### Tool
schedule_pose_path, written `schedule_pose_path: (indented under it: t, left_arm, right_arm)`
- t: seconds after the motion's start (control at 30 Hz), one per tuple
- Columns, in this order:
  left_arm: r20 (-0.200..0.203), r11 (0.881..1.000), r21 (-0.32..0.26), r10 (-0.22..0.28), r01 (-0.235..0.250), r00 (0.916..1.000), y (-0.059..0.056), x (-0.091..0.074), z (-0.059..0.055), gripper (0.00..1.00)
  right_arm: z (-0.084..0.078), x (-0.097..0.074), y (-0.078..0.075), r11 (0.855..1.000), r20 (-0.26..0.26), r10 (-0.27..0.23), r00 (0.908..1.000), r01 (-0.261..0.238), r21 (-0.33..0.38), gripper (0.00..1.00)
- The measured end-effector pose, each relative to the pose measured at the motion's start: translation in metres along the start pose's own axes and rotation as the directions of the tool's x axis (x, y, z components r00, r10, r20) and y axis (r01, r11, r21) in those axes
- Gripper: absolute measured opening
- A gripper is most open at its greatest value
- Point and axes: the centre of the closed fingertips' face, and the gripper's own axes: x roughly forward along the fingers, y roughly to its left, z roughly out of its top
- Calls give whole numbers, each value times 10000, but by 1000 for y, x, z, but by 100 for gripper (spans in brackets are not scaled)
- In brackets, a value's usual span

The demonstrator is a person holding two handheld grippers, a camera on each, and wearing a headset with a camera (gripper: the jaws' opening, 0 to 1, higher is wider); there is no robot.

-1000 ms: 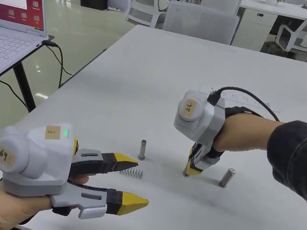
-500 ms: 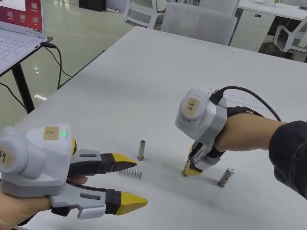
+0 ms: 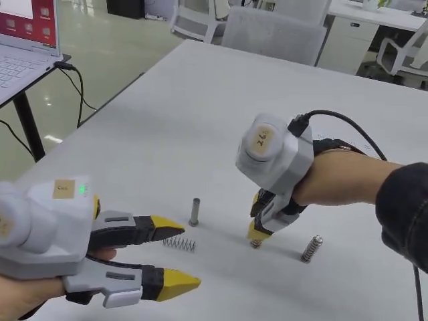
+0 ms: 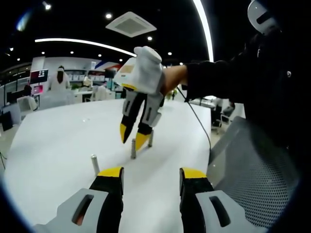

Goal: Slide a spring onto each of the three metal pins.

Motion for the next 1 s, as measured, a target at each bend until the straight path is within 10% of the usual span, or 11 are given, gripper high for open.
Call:
schedule_pose_path:
  t: [1.0]
  left_arm:
    - [4, 9993, -216, 319, -319, 9995, 0, -8, -5, 39]
  right_arm:
    - [71, 47, 35, 9974, 1524, 724, 9857, -709, -150, 15]
